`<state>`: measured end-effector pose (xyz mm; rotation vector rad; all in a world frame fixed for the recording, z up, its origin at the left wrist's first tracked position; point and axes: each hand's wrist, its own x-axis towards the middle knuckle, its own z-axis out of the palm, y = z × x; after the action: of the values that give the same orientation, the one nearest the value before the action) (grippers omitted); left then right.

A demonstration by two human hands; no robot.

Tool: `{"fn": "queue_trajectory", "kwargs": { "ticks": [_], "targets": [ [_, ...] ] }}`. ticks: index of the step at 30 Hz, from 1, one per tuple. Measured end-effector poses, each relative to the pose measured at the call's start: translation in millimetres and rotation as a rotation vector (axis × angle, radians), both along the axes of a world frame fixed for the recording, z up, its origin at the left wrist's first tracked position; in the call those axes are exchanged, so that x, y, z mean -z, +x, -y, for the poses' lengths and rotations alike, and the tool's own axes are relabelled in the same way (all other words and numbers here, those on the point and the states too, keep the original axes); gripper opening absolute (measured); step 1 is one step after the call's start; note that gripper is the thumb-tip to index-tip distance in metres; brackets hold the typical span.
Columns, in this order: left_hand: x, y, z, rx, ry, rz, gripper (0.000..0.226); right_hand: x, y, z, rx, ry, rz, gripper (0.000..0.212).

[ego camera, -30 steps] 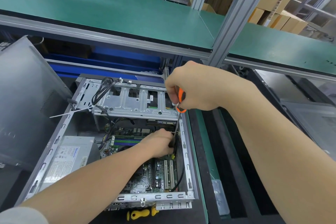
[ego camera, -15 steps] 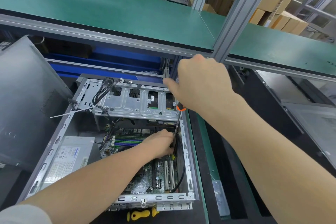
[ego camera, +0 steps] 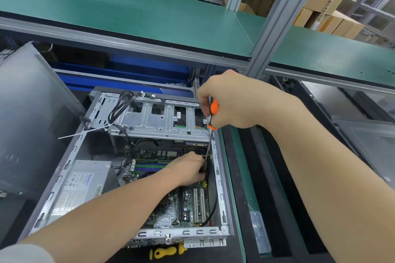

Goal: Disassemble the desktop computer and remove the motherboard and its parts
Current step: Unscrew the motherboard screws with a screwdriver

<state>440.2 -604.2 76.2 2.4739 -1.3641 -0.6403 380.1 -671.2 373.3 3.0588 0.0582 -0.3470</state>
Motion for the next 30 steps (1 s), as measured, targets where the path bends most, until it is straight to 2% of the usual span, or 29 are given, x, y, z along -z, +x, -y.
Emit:
{"fn": "queue_trajectory", "kwargs": {
  "ticks": [5,8,9,13,16,18,21,25,28,30],
  "targets": [
    [-4.5,-0.2,0.4,-0.008,0.012,-0.025,0.025,3.4,-0.9,-0.2,-0.051,0.011,-0.047,0.018],
    [-4.5,-1.8,1.0,-0.014,0.028,-0.029,0.028,7.3,0.4,-0.7,-0.067,0.013,-0.001,0.01],
    [-4.2,-2.3,1.2,-0.015,0.032,-0.027,0.029,8.7,1.1,-0.5,-0.071,0.013,0.035,0.01],
    [-5.4,-2.3,1.2,-0.003,0.038,-0.017,0.031,18.1,1.7,-5.2,-0.01,-0.056,0.323,0.041],
    [-6.5,-2.5,0.8,0.002,0.046,-0.027,0.029,22.9,2.8,-12.5,0.073,-0.128,0.47,0.044],
    [-7.0,-2.8,0.8,0.005,0.044,-0.029,0.029,26.4,2.8,-16.4,0.142,-0.143,0.471,0.05],
    [-7.9,-3.0,0.3,0.014,0.04,-0.024,0.03,33.2,3.6,-18.2,0.221,-0.136,0.46,0.048],
    [-8.7,-4.2,-1.4,0.034,0.035,-0.015,0.038,31.8,8.2,-12.4,0.249,-0.093,0.361,0.056],
    [-5.9,-3.7,-0.7,0.042,0.033,0.01,0.042,24.9,10.6,-6.2,0.191,-0.05,0.255,0.048],
    [-4.0,-3.2,-0.3,0.036,0.034,0.01,0.04,21.4,12.2,-4.0,0.127,-0.049,0.171,0.032]
  ]
}}
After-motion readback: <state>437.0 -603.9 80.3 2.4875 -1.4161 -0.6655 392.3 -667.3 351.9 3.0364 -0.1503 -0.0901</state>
